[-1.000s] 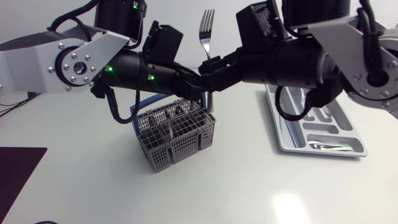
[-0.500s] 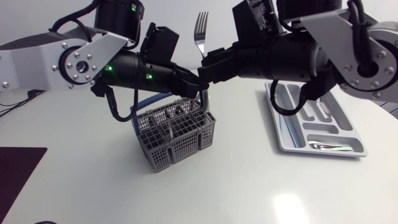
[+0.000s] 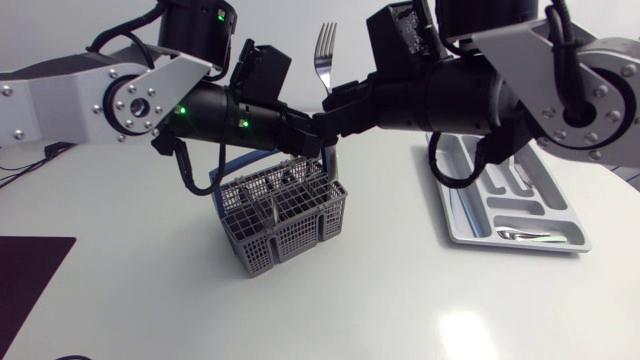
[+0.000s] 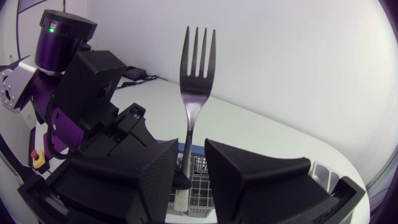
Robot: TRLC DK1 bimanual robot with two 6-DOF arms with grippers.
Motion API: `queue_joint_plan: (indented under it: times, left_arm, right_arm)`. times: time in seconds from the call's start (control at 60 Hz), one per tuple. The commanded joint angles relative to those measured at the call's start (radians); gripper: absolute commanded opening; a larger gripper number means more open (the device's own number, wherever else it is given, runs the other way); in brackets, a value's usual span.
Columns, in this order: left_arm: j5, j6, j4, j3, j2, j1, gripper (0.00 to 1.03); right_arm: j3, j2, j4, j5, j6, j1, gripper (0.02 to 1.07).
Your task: Unload the cutlery basket into the drawer organizer.
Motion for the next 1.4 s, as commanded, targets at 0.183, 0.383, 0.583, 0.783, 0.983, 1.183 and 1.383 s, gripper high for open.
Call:
queue_joint_plan:
  times: [0.183, 0.383, 0.583, 0.783, 0.983, 1.183, 1.383]
  left_arm:
    - [0.000, -0.018, 0.001, 0.038, 0.005, -0.021, 0.13]
    - [0.000, -0.018, 0.003, 0.038, 0.006, -0.021, 0.13]
    - [-0.002, -0.018, 0.004, 0.032, 0.005, -0.012, 0.13]
    - [-0.022, -0.021, 0.004, 0.035, 0.002, -0.013, 0.16]
    - [-0.028, -0.023, 0.004, 0.037, -0.003, -0.017, 0.25]
    - [-0.043, -0.023, 0.004, 0.035, -0.015, -0.012, 0.59]
    - [-0.060, -0.021, 0.003, 0.031, -0.038, 0.016, 0.80]
  right_arm:
    - [0.042, 0.024, -0.001, -0.004, 0.018, 0.007, 0.41]
    - [0.046, 0.035, 0.004, -0.004, 0.018, 0.007, 0.27]
    - [0.036, 0.033, 0.005, 0.001, 0.018, 0.007, 0.15]
    - [0.030, 0.032, 0.005, -0.004, 0.018, 0.007, 0.13]
    - [0.027, 0.027, -0.006, -0.007, 0.015, 0.009, 0.13]
    - [0.013, 0.010, -0.012, -0.007, 0.009, -0.002, 0.13]
    - [-0.007, -0.031, -0.036, -0.021, 0.005, -0.037, 0.13]
